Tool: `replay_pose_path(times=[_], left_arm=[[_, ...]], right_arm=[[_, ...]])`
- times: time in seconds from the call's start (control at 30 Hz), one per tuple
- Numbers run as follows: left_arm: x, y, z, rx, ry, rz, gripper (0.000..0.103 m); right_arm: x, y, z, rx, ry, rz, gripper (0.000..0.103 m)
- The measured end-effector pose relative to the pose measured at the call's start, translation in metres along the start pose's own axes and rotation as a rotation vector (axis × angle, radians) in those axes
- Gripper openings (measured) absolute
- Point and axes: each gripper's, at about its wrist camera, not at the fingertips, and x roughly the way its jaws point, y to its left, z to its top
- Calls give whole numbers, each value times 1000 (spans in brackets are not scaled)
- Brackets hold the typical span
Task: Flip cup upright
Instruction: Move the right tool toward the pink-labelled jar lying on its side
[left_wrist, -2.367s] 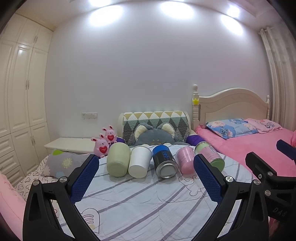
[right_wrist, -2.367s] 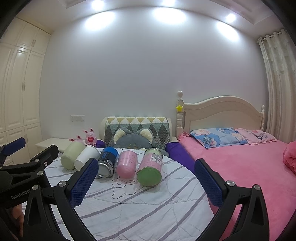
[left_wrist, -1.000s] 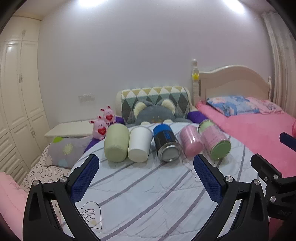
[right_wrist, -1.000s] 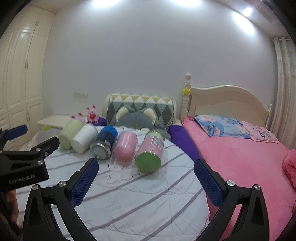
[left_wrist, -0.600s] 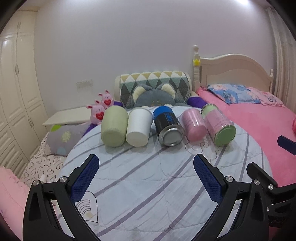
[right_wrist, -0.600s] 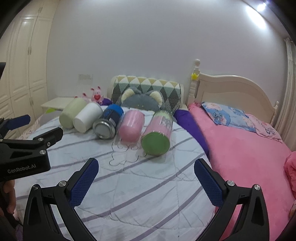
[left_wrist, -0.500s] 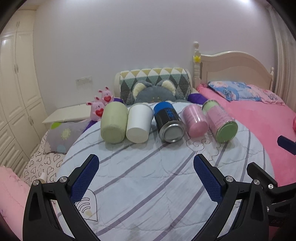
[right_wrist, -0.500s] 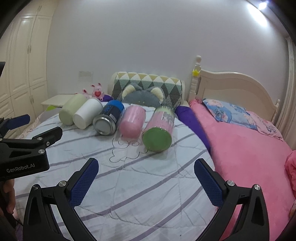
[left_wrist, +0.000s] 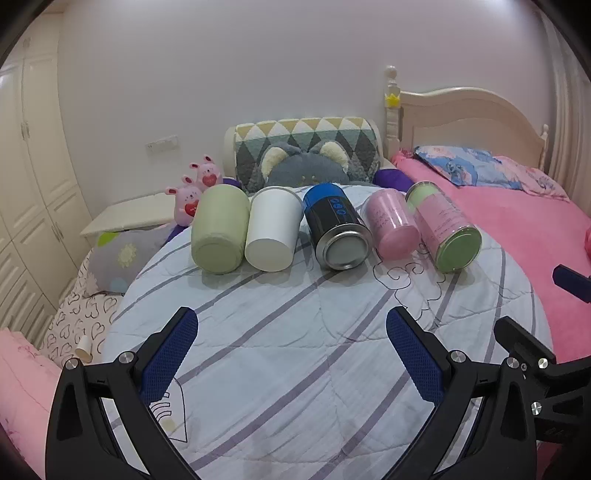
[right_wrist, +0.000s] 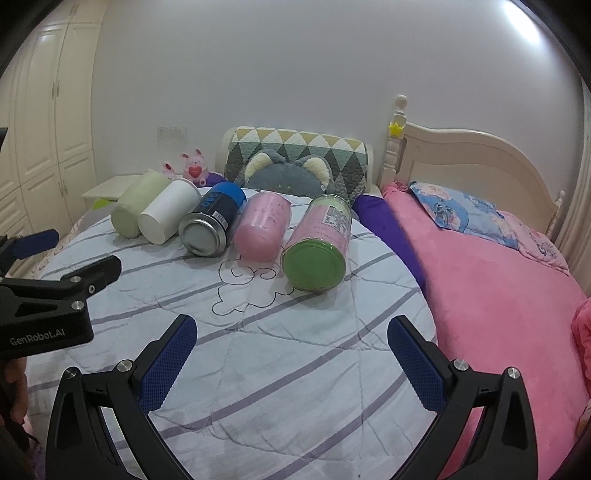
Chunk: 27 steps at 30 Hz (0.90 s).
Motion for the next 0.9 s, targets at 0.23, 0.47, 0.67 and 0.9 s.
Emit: replay_pose_path(times=[0.23,0.47,0.67,0.9], left_arm=[[7,-1,16,13,12,-20,103],[22,-6,44,21,17,-51,103],[43,-14,68,26,27,-51,103],[67,-21,88,24,44,-45,103]], right_arm=[[8,-3,19,-1,-16,-2,103],[30,-14,48,6,-4,-12,103],[57,-32,71,39,24,-29,103],[97,-53,83,67,85,-41,103]])
